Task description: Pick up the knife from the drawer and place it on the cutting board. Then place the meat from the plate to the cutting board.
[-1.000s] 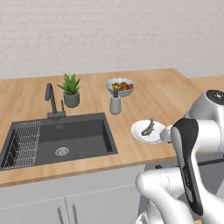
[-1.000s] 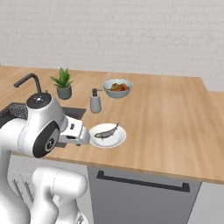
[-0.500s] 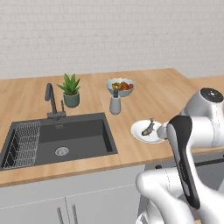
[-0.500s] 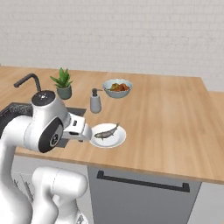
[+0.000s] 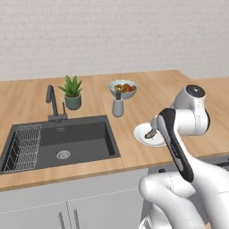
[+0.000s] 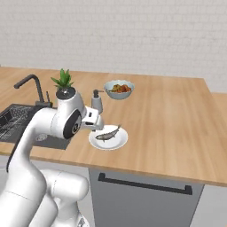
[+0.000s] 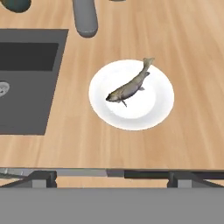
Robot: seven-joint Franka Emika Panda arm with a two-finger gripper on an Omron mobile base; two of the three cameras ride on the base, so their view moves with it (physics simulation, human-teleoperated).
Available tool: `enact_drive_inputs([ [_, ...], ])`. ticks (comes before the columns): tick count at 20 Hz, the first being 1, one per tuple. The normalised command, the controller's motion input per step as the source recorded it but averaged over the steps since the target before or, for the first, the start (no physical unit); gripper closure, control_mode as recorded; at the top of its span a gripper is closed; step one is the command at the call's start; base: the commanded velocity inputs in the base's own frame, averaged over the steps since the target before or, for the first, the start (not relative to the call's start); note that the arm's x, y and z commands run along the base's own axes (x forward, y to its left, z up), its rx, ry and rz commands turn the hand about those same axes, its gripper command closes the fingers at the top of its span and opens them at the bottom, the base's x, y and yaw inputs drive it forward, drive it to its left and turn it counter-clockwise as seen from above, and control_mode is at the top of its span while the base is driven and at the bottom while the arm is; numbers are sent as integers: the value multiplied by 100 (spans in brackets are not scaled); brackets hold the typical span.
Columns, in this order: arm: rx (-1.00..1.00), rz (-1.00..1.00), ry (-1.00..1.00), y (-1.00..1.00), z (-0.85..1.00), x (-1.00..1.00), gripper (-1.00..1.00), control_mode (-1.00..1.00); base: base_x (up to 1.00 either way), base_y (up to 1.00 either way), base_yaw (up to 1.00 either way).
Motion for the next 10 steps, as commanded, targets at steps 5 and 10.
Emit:
enact_drive_inputs([
  [5,-2,-19,15,-6,-18,100,-100,-100,0,0,0],
  [10,1,-9,9,-3,-14,62,-100,-100,0,0,0],
])
